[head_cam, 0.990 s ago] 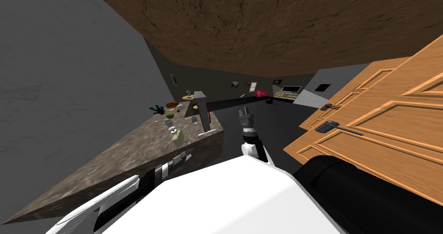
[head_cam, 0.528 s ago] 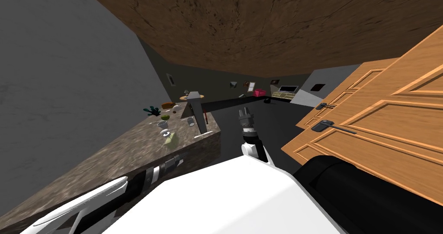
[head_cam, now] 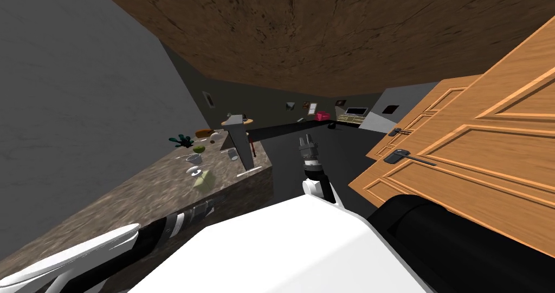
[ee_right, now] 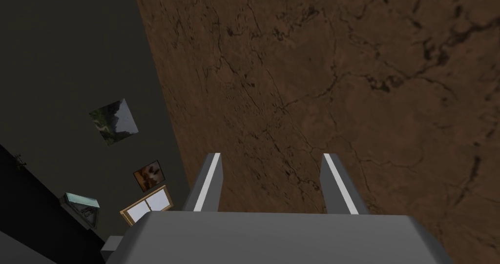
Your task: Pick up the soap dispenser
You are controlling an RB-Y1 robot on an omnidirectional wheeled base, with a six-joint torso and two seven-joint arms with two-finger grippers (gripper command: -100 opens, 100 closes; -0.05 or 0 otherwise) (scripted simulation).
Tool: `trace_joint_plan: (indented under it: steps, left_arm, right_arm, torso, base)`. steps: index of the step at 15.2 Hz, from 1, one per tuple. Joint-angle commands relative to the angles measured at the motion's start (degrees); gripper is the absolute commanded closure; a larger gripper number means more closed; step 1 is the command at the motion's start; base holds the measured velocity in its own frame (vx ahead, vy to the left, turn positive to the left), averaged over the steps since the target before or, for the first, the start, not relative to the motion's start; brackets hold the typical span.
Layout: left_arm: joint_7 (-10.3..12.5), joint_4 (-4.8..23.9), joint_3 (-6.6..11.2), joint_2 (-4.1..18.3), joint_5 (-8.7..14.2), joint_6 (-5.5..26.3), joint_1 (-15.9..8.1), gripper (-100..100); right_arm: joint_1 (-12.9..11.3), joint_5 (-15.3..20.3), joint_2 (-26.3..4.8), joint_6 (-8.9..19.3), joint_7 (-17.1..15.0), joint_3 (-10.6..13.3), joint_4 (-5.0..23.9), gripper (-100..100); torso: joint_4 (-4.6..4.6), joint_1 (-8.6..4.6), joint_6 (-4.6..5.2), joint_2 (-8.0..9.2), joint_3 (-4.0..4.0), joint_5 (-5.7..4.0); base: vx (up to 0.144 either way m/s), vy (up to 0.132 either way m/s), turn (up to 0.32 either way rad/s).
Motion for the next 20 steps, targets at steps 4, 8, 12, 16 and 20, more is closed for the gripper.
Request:
trace_joint_plan:
  steps: [4,8,12,16,20]
  left_arm:
    - [1.8,1.5,-1.73,5.1,-0.2,0.2,-0.6,-100]
    - [4.7,3.8,-4.83,10.2,-0.9,0.8,-2.3,-100]
    - [7.4,5.8,-7.59,15.2,-1.5,1.3,-4.0,-100]
    - [9.8,7.5,-9.96,20.8,-2.0,1.8,-5.4,-100]
    - [11.9,8.9,-11.87,24.4,-2.2,2.1,-6.7,-100]
  right_arm:
    - [0.0,0.0,0.0,0.0,0.0,0.0,0.0,0]
    - [0.0,0.0,0.0,0.0,0.0,0.0,0.0,0]
    - [0.0,0.0,0.0,0.0,0.0,0.0,0.0,0]
    - [0.0,0.0,0.0,0.0,0.0,0.0,0.0,0]
    - [0.0,0.0,0.0,0.0,0.0,0.0,0.0,0]
  torso:
    - [0.00,0.01,-0.01,0.00,0.00,0.00]
    - [0.00,0.07,-0.02,0.02,0.01,0.01]
    - [0.00,-0.09,-0.01,-0.03,-0.01,-0.03]
    - [-0.02,-0.04,-0.01,-0.08,-0.05,-0.03]
    - [-0.02,0.02,0.00,-0.09,-0.05,-0.01]
  base:
    - [0.030,-0.067,-0.040]
    - [0.031,-0.064,-0.051]
    - [0.043,-0.092,-0.061]
    - [0.058,-0.080,-0.060]
    - [0.061,-0.063,-0.049]
